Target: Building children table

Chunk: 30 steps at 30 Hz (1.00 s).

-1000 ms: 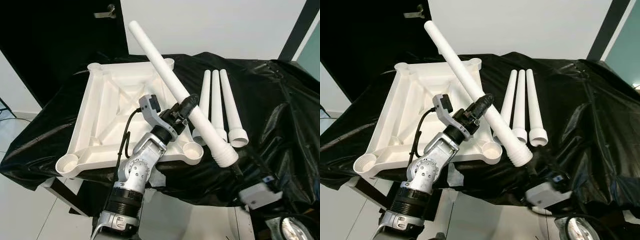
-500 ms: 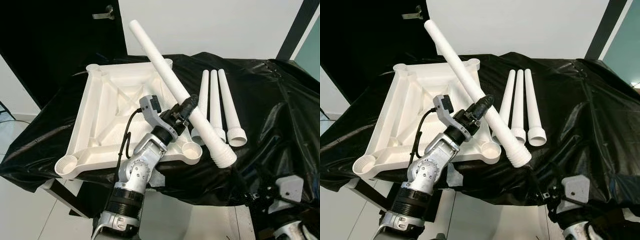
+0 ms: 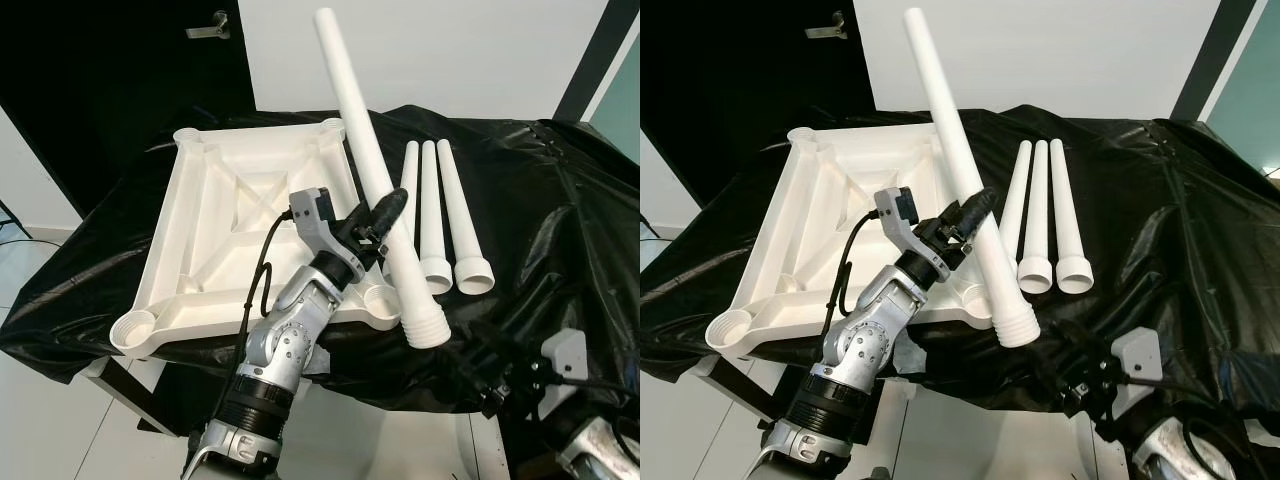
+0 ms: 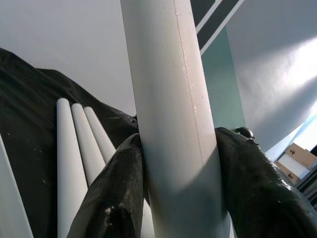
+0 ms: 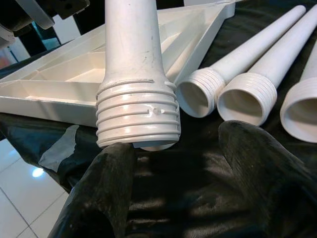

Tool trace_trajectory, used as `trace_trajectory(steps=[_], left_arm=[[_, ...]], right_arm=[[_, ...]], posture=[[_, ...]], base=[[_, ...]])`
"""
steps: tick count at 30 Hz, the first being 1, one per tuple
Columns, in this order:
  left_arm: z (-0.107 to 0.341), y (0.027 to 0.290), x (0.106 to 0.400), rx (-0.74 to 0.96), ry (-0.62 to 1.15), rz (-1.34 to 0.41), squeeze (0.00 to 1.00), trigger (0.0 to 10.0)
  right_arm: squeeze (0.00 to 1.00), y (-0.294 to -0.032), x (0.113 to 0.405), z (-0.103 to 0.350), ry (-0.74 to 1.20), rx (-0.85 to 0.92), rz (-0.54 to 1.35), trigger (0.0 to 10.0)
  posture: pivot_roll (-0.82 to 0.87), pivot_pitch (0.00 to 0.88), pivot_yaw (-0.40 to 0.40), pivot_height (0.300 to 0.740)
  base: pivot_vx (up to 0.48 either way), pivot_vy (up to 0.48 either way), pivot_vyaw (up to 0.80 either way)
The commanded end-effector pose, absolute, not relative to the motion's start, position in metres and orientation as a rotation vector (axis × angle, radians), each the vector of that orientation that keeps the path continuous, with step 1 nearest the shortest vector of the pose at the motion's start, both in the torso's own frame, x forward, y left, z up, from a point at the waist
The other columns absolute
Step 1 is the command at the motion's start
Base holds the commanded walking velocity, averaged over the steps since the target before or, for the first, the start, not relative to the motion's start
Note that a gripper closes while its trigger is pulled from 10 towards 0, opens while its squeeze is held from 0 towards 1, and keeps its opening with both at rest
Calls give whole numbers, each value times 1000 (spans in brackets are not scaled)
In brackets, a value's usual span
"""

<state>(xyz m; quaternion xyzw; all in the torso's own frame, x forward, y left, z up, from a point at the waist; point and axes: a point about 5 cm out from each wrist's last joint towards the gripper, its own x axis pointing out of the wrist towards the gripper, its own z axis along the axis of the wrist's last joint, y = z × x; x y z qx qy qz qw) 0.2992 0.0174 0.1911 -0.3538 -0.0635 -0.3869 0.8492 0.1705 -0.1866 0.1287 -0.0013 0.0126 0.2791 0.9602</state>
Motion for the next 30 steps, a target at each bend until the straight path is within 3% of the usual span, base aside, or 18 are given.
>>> trace_trajectory(steps=[1, 8, 10, 19, 23, 30], left_arm=[[184, 12, 290, -669, -171, -1051, 0, 0], [183, 18, 291, -650, -187, -1026, 0, 0], [181, 20, 289, -644, -188, -1018, 0, 0], [179, 18, 287, -635, -183, -1035, 0, 0], [182, 12, 287, -641, -186, -1058, 0, 0], [186, 11, 288, -674, -201, -1067, 0, 0]], right_arm=[[0, -190, 176, 141, -4, 51, 603, 10000], [0, -197, 162, 127, 163, 170, 682, 10000], [0, -205, 140, 126, 228, 241, 735, 10000], [0, -220, 128, 134, 225, 212, 770, 10000], [0, -227, 148, 141, 152, 164, 749, 10000], [0, -204, 195, 177, -15, 93, 769, 10000]], posture=[[134, 0, 0, 740], [141, 0, -3, 740], [135, 0, -1, 740], [114, 0, 6, 740], [102, 0, 14, 740], [106, 0, 11, 740]], base=[[0, 0, 0], [0, 0, 0], [0, 0, 0], [0, 0, 0], [0, 0, 0], [0, 0, 0]])
